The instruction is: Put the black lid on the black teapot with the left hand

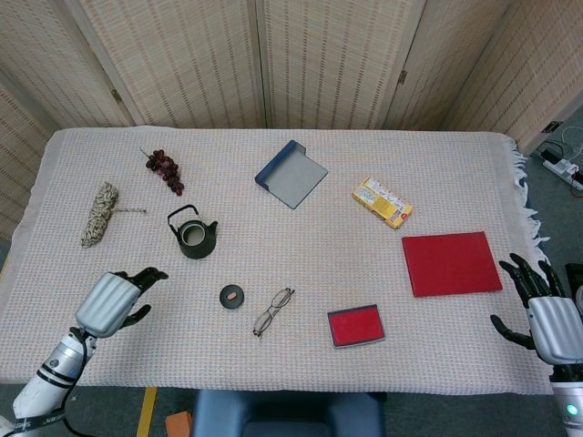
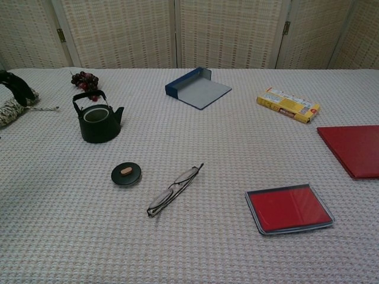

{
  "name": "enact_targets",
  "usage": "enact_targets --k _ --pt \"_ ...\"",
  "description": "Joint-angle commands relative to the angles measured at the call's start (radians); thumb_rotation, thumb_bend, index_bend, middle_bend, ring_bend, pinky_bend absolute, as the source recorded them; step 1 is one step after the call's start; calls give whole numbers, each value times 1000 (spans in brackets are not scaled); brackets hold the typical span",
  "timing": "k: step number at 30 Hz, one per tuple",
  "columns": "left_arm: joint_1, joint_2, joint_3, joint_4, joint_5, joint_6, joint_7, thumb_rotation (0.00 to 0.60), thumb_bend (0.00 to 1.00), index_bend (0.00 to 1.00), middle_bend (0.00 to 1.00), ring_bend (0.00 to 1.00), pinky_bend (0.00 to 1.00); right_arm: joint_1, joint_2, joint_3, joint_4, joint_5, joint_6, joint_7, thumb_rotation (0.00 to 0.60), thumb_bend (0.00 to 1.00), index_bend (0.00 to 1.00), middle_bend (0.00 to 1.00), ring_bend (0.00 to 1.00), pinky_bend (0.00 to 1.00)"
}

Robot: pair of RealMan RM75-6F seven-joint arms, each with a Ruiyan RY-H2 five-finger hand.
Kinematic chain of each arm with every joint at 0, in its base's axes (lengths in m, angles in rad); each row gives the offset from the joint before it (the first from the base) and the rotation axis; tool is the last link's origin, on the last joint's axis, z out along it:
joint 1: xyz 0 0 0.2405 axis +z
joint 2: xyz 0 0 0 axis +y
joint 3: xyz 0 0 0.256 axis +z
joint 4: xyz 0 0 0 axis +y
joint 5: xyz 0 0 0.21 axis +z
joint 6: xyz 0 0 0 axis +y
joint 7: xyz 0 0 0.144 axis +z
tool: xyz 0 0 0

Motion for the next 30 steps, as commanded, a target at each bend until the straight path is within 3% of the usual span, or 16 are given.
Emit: enact_targets --k 1,10,22,30 --pt "-80 -16 8 -5 30 -97 12 600 228 248 250 732 702 -1 1 0 -2 1 0 -2 600 289 112 93 185 0" --pt "-196 -98 1 8 8 -257 102 600 228 207 208 740 721 -3 3 -2 -3 4 1 -1 600 288 112 93 188 0" --pt "-292 -200 -31 18 -143 -425 255 600 227 112 98 724 728 -1 -2 -1 19 12 -9 19 600 289 112 93 189 0" --pt "-336 -254 -51 30 -278 -496 379 600 227 161 88 733 727 -3 -8 -2 34 17 -11 34 600 289 112 94 191 0"
